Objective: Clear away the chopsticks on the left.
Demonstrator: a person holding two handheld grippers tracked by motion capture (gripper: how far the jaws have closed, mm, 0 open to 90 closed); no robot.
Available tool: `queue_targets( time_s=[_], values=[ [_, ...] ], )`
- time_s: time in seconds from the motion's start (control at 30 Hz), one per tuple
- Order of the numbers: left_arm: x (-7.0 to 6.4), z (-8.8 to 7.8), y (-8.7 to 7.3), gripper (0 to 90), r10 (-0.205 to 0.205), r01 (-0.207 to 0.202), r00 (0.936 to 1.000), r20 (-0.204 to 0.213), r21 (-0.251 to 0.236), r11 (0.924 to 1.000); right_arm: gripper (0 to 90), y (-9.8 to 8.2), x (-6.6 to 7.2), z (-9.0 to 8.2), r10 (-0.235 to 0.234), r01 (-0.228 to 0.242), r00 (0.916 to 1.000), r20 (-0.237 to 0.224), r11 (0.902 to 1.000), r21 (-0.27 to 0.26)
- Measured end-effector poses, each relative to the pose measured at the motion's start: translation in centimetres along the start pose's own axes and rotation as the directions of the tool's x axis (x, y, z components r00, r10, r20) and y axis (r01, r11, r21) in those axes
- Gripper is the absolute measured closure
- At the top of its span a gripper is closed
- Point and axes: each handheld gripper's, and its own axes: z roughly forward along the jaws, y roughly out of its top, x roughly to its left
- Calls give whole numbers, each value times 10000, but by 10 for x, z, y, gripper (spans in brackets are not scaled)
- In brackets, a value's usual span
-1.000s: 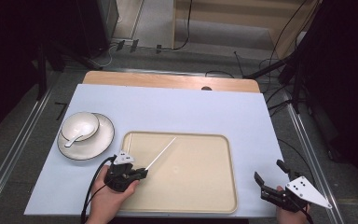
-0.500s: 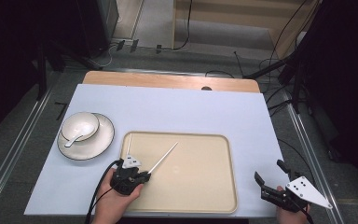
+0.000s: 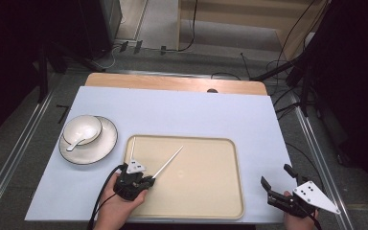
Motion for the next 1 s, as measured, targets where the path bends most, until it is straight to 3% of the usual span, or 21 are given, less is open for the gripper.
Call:
queue_targets(
  time_s=[0.37, 0.43, 0.5, 0.6, 0.73, 0.83, 1.0],
  values=[
    [0, 0, 1, 814, 9, -9, 9999, 127, 58, 10000, 130, 0, -1, -2, 46, -45, 9999, 97, 10000, -52],
    [2, -1, 3, 771, -199, 195, 9993, 313, 127, 9997, 130, 0, -1, -2, 40, -39, 9999, 97, 10000, -46],
    [3, -3, 5, 687, -49, 46, 9999, 149, 210, 9998, 130, 0, -2, -2, 59, -58, 10000, 26, 9999, -91],
    [9, -7, 10, 669, -278, 278, 9989, 382, 5, 9996, 130, -1, -3, -2, 69, -69, 10000, -13, 10000, -25],
    [10, -8, 25, 750, -468, 485, 9974, 554, -297, 9984, 130, -2, -4, -1, 88, -88, 10000, -17, 10000, 18],
    [4, -2, 39, 840, -307, 332, 9967, 753, -319, 9989, 130, -2, -3, 1, 127, -127, 9999, 13, 9999, 117],
    [-8, 20, 59, 900, -14, 33, 9968, 798, -229, 9997, 130, -2, -2, 2, 91, -90, 9999, -73, 9999, 143]
  ],
)
